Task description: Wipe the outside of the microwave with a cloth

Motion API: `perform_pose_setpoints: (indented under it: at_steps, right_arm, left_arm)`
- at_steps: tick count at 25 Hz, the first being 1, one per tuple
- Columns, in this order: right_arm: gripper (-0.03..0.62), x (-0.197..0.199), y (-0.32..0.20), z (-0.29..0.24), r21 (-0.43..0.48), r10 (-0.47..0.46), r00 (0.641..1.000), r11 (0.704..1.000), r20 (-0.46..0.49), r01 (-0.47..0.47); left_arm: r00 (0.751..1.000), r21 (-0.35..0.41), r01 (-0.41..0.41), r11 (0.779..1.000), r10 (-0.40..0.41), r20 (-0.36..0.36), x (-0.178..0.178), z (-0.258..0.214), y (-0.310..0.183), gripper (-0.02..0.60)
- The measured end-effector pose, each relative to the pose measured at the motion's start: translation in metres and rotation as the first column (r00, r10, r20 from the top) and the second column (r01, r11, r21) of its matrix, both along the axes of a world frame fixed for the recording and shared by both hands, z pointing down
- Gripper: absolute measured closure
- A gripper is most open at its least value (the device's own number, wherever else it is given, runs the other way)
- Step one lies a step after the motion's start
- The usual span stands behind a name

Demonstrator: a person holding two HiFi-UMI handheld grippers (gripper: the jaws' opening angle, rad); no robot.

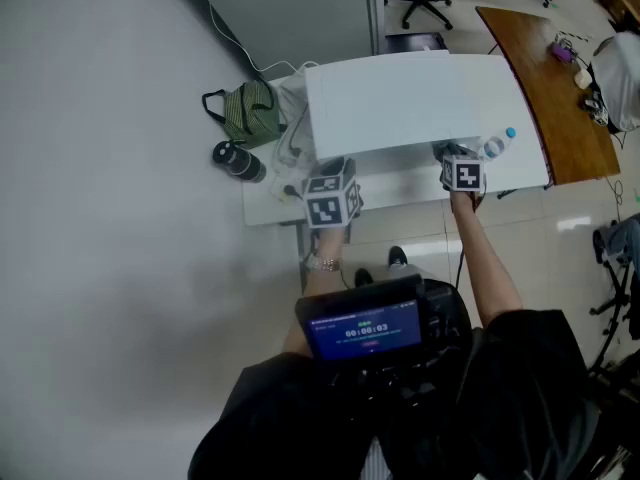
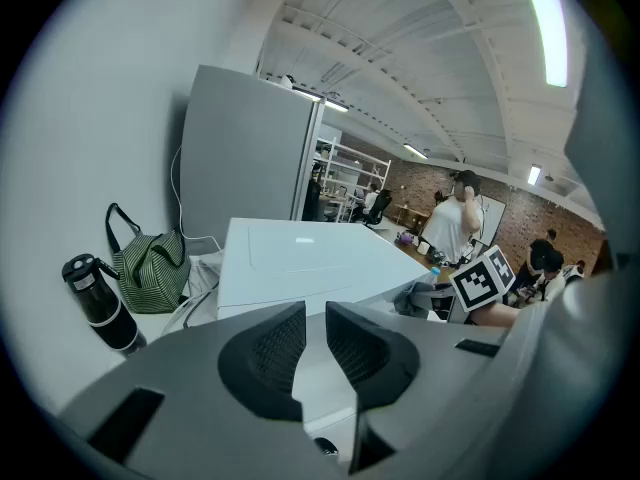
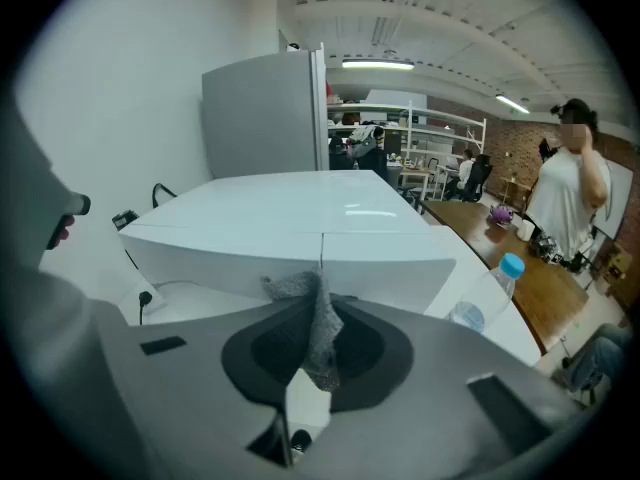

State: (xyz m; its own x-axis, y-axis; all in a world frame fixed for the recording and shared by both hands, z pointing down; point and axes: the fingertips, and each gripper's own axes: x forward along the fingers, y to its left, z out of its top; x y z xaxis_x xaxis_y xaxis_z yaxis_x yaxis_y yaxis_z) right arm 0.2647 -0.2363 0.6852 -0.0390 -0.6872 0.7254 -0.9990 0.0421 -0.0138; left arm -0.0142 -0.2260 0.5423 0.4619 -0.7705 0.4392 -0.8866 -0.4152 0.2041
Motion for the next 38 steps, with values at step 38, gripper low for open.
perform_pose_setpoints:
  at_steps: [38]
  right_arm:
    - [0.56,-0.046,-0.008,0.045,-0.056,-0.281,0.957,0.959,-0.069,0.277]
  left_arm:
    - [0.994,0.015,0.104,0.994,-0.104,-0.014,-0.032,-0.005,0.0,0.531]
